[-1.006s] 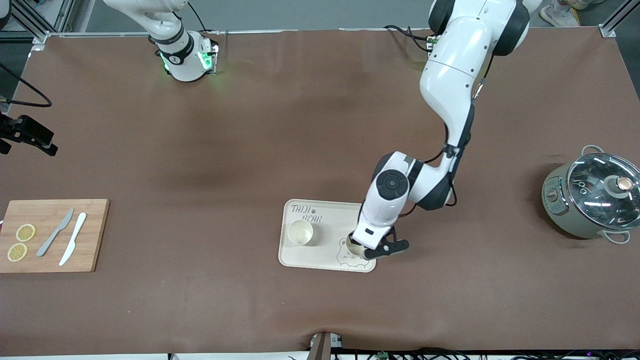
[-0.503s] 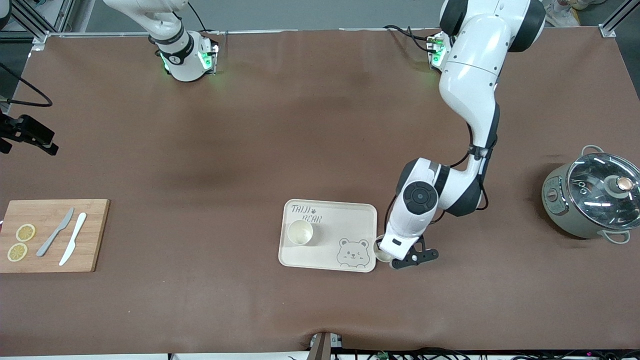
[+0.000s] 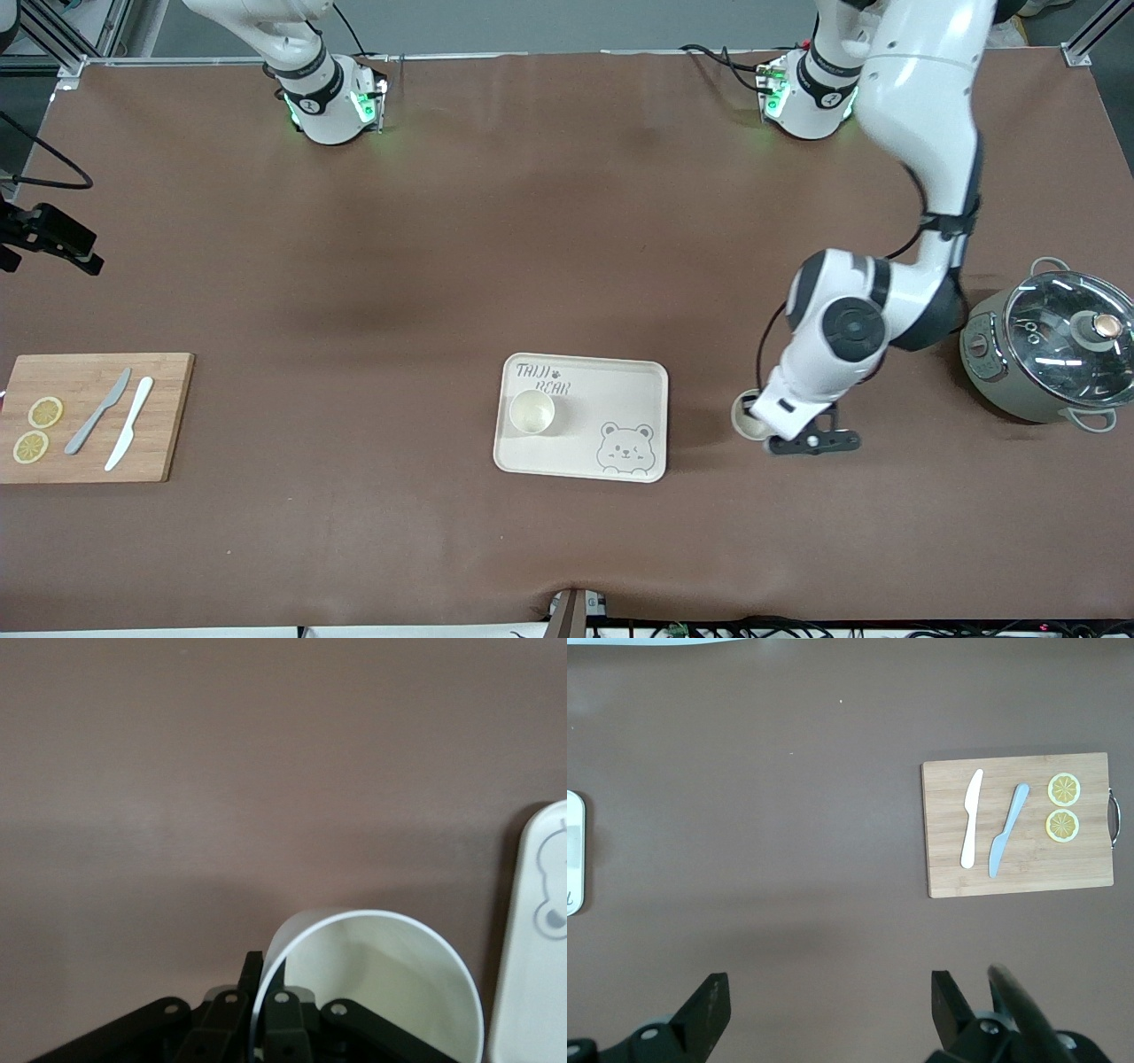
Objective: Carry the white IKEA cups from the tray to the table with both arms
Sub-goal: 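Carry the white cup with the left gripper toward the steel pot, then lower the cup onto the table beside the pot and open the left gripper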
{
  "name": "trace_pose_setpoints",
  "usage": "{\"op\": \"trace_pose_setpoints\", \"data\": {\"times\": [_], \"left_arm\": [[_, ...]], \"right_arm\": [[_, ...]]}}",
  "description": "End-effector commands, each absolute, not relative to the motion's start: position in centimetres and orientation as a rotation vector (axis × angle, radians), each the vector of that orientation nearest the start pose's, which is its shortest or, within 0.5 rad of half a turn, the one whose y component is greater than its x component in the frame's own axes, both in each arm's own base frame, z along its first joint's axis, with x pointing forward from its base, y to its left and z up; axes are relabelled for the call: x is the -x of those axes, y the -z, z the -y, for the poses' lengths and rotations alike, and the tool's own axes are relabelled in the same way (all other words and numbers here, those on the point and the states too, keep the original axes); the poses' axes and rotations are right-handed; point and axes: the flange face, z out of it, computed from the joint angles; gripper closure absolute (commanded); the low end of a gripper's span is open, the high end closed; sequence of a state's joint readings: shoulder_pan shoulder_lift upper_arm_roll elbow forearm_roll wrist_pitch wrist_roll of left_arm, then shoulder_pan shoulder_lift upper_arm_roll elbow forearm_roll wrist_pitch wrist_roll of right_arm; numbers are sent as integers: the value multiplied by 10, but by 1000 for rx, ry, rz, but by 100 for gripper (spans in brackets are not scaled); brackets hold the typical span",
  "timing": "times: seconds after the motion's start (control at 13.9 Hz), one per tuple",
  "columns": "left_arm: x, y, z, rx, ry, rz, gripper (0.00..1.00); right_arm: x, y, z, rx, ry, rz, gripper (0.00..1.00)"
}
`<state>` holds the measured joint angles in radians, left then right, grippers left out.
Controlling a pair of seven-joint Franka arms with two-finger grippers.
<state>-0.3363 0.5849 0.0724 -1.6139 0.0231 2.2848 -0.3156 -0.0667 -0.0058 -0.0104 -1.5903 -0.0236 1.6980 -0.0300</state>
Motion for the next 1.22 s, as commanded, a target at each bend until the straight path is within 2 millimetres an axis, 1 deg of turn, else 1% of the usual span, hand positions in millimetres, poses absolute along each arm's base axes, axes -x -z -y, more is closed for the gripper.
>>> {"op": "trace_pose_setpoints", "data": {"times": [0.0, 0.07, 0.14, 0.22, 0.36, 0.5, 0.58, 0.72, 1.01, 1.15], "left_arm": [[-647, -311, 148, 3158, 152, -21, 100], [-639, -310, 130, 3179, 175, -37, 100], [-633, -303, 115, 3199, 204, -67, 100], [-626, -292, 99, 3219, 237, -85, 100], [-614, -271, 83, 3249, 324, -86, 100], [-608, -255, 80, 3250, 347, -109, 100], [-608, -250, 79, 3249, 340, -115, 100], [-608, -249, 80, 3247, 339, -126, 100], [-608, -240, 82, 3244, 320, -146, 100], [-607, -238, 82, 3229, 313, -185, 100]], "right_arm": [[-563, -633, 43, 3181, 175, -74, 0], [-563, -633, 43, 3181, 175, -74, 0], [-563, -632, 44, 3181, 173, -79, 0], [-563, -632, 44, 3181, 170, -77, 0], [-563, -633, 43, 3181, 175, -74, 0], [-563, -632, 45, 3181, 170, -79, 0], [-563, -632, 45, 3181, 170, -77, 0], [-563, -632, 44, 3181, 170, -79, 0], [-563, -632, 43, 3181, 170, -74, 0], [-563, -632, 43, 3181, 170, -74, 0]]}}
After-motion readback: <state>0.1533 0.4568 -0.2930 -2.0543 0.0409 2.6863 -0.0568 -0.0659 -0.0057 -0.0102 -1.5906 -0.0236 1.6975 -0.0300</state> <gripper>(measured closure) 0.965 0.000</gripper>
